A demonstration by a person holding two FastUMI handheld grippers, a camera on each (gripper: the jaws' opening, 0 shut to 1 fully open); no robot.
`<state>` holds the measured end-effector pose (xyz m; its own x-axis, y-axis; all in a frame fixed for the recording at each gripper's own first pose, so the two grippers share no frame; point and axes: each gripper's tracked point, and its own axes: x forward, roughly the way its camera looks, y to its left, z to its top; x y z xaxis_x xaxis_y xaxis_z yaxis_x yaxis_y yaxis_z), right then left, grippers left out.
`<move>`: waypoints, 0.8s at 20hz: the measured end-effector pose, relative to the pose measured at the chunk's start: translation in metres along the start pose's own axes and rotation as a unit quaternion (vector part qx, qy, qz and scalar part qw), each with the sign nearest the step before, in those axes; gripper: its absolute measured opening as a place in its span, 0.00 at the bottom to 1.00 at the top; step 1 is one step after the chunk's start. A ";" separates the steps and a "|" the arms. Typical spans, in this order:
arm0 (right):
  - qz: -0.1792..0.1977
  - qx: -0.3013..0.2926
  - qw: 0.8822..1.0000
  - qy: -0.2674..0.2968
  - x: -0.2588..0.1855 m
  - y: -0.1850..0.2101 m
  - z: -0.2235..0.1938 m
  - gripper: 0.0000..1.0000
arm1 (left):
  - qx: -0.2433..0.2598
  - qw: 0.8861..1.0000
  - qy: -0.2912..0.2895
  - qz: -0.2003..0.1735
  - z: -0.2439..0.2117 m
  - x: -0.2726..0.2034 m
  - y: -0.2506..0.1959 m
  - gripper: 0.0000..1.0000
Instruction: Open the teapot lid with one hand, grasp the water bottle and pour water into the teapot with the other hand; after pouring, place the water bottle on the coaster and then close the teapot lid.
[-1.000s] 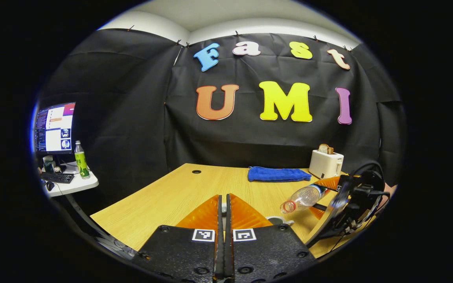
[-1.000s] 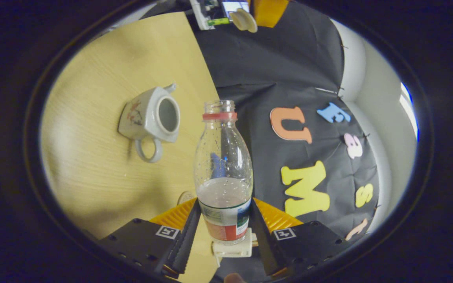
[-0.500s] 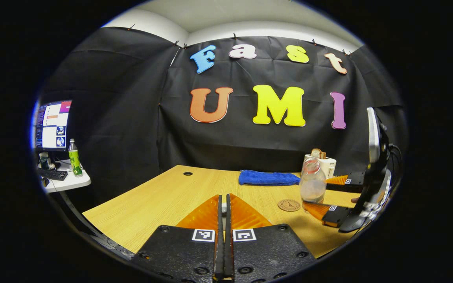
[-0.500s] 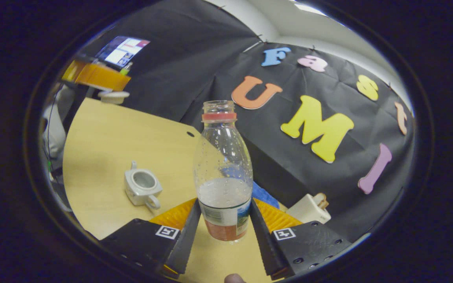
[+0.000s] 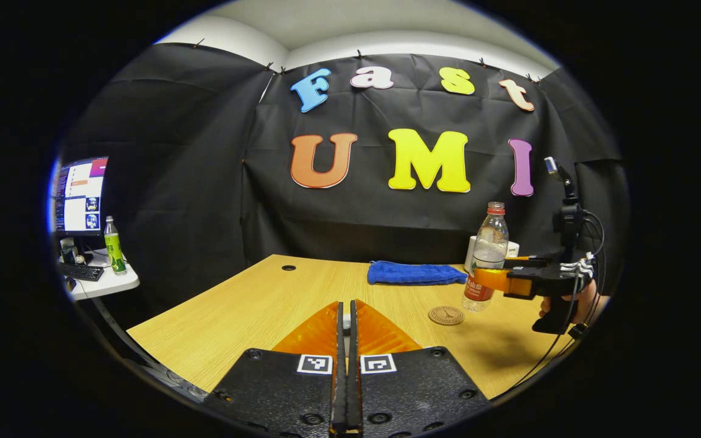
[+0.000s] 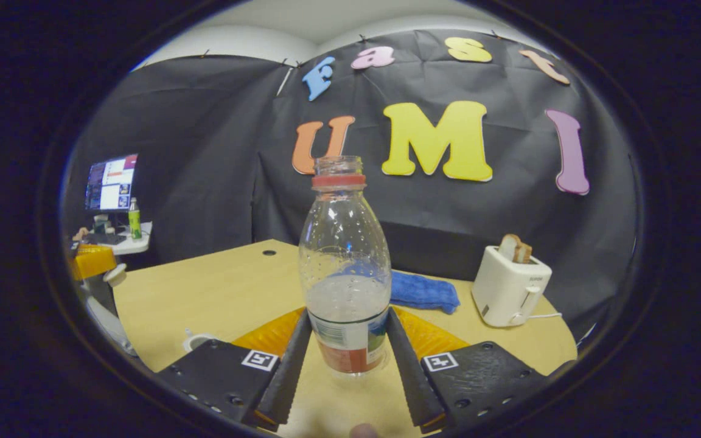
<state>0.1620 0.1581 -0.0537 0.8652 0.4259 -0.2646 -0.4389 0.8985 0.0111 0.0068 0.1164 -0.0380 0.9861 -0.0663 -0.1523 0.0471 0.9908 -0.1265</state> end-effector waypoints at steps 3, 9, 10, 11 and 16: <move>-0.004 0.008 1.000 0.001 0.034 -0.012 -0.008 0.72 | 0.003 1.000 0.001 0.007 -0.001 0.001 0.007 0.03; -0.002 0.040 0.999 0.029 0.074 -0.022 -0.040 0.72 | 0.005 1.000 0.013 0.023 -0.009 0.005 0.019 0.03; -0.002 0.043 0.999 0.031 0.076 -0.023 -0.043 0.71 | 0.005 1.000 0.015 0.024 -0.010 0.006 0.021 0.03; -0.003 0.043 0.999 0.032 0.079 -0.023 -0.045 0.71 | 0.005 1.000 0.017 0.025 -0.011 0.007 0.022 0.03; -0.007 0.051 0.998 0.034 0.083 -0.026 -0.048 0.72 | 0.008 0.999 0.019 0.026 -0.013 0.007 0.022 0.03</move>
<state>0.2332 0.1646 -0.1226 0.8507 0.4089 -0.3303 -0.3974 0.9116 0.1048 0.0131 0.1366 -0.0542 0.9804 -0.0193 -0.1963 -0.0008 0.9948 -0.1017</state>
